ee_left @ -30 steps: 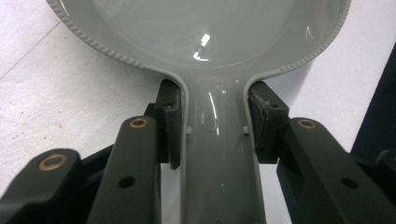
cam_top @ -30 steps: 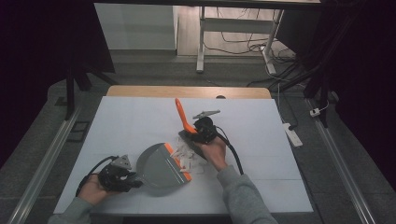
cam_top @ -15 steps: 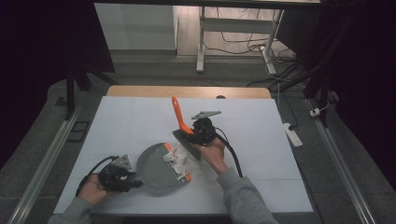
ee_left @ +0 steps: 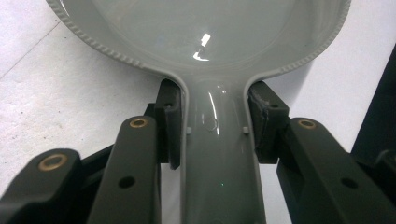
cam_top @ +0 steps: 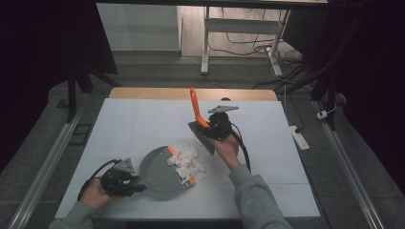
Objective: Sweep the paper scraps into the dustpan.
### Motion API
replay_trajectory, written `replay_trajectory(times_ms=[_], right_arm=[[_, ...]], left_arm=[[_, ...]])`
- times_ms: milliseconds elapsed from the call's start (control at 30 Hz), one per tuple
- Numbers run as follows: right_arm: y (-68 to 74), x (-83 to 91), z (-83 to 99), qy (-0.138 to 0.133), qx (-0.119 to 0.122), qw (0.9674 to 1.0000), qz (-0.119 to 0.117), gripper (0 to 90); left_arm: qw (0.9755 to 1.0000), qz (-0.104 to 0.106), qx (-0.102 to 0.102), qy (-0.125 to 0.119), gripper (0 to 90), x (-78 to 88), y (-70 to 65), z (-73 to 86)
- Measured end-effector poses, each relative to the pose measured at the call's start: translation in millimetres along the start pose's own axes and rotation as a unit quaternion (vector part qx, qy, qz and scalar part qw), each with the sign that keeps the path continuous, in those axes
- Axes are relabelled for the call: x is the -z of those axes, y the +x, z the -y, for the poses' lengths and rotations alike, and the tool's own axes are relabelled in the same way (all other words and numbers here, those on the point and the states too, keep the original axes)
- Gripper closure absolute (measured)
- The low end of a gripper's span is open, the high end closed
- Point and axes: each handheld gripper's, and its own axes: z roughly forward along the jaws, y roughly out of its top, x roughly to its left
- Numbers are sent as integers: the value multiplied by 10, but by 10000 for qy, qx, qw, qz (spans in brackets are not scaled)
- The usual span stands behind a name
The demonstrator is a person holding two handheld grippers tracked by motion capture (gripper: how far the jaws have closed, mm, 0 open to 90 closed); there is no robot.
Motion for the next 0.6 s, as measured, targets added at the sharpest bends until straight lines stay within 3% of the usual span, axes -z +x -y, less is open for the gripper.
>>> replay_trajectory(times_ms=[333,600], right_arm=[[-162,-219,-65,235,73,9992,307,705],[-200,-382,-51,401,45,9986,329,705]], left_arm=[[10000,1,-2,1,618,1,-1,0],[10000,-5,-28,16,618,4,2,0]])
